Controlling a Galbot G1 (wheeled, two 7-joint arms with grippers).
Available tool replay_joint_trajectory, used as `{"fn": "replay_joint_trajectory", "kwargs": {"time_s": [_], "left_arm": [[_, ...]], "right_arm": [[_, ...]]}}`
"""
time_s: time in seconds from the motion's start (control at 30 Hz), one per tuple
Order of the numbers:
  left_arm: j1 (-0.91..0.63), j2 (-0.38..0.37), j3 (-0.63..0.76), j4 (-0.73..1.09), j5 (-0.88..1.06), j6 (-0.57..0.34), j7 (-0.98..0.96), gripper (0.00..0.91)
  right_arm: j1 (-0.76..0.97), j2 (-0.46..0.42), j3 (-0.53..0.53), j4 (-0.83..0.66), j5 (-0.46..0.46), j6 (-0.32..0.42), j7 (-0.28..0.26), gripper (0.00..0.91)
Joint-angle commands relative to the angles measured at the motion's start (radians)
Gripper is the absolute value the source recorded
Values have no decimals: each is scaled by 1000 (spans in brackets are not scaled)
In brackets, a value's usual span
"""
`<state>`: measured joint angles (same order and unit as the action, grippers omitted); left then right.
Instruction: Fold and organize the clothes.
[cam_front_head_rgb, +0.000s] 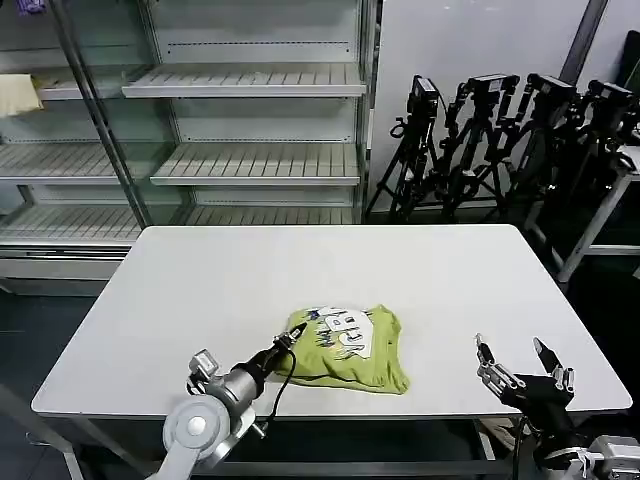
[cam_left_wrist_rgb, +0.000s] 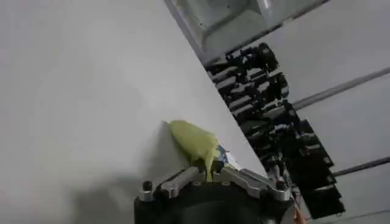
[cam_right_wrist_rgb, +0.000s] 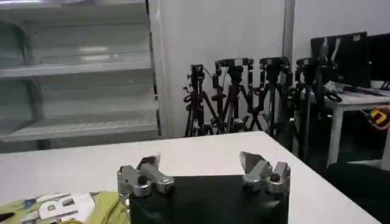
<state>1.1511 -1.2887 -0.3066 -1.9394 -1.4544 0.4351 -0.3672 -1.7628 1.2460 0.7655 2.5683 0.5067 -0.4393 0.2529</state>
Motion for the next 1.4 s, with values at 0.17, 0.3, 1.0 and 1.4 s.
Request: {"fn": "replay_joint_trajectory", "kwargs": {"time_s": [0.17, 0.3, 1.0, 1.4], "left_arm": [[45, 274, -332, -116, 118, 88, 12, 40], [52, 442, -514, -138, 173, 139, 45, 40], [-13, 374, 320, -74, 1524, 83, 176, 40], [-315, 187, 511, -23, 1362, 144, 163, 40]], "right_arm": [[42, -7, -14, -13, 22, 0, -1, 907], [88, -17, -38, -30, 35, -1, 2, 907], [91, -10, -58, -49, 21, 27, -11, 907], [49, 35, -62, -39, -41, 32, -11, 907]]}}
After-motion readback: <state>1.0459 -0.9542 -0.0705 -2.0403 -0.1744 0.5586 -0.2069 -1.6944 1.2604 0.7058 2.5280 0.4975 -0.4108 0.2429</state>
